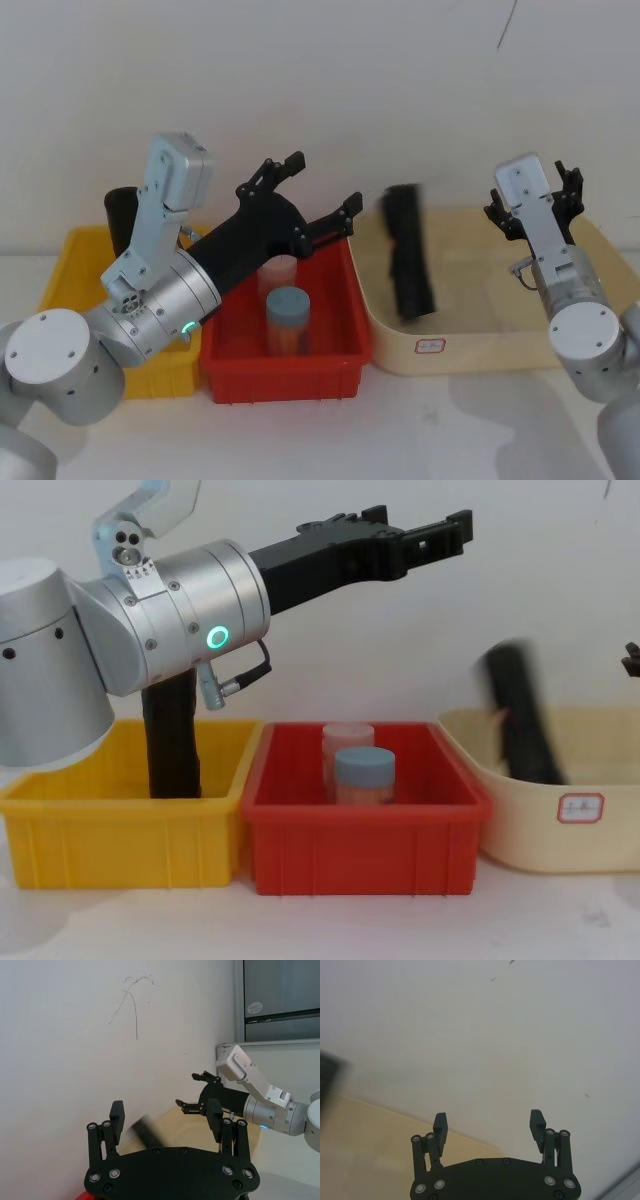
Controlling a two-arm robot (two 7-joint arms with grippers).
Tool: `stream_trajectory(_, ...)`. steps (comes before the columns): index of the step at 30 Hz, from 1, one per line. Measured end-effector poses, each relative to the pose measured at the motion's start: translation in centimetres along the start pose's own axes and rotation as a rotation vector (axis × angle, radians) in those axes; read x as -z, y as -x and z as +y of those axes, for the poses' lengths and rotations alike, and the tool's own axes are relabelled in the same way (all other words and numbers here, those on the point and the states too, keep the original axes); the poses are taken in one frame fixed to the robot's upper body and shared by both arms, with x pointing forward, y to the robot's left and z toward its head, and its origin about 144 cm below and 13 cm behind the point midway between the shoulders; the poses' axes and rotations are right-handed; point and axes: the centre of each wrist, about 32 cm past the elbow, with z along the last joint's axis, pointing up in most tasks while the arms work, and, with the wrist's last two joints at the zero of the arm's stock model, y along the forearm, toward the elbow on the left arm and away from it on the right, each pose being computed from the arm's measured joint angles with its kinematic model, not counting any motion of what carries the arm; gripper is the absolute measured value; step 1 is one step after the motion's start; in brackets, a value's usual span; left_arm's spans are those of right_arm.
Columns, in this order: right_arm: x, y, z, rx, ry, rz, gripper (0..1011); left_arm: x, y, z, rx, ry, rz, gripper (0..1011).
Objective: Pick up the garbage bag with the one hand and transfer it to the other hand.
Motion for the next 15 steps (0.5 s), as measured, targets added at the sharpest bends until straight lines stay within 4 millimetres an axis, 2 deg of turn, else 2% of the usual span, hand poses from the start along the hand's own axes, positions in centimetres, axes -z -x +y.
stream_trajectory(15,0.18,0.13,0.33,0.005,-0.028,-0.016,1001,0.0,0.0,0.0,0.0,0.0,0.0,1000)
